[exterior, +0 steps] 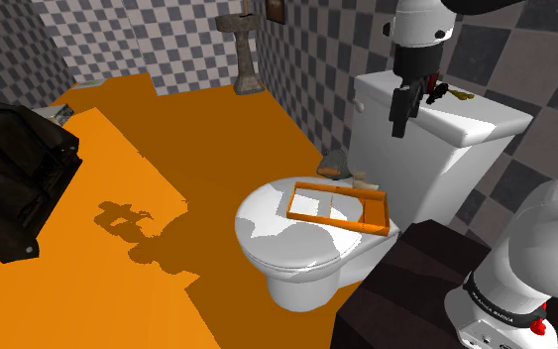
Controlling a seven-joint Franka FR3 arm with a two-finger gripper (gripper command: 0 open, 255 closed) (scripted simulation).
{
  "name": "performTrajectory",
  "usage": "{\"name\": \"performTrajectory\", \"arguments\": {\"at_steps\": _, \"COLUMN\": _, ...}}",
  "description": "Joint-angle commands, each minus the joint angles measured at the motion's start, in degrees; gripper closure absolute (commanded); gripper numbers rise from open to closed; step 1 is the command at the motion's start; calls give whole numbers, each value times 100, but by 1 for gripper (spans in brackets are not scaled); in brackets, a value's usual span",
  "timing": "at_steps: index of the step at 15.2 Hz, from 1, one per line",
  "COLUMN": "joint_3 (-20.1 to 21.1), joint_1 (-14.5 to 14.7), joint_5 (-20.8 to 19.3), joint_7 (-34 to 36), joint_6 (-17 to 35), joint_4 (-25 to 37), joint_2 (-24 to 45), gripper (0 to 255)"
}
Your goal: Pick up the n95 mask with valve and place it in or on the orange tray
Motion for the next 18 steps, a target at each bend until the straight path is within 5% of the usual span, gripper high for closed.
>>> {"name": "performTrajectory", "arguments": {"at_steps": 1, "joint_3": 0, "joint_1": 0, "joint_5": 0, "joint_7": 0, "joint_6": 0, "joint_4": 0, "joint_2": 0, "gripper": 0}}
{"name": "performTrajectory", "arguments": {"at_steps": 18, "joint_3": -614, "joint_1": -584, "joint_5": -271, "joint_7": 41, "joint_6": 1945, "joint_4": 1059, "joint_2": 3281, "gripper": 0}}
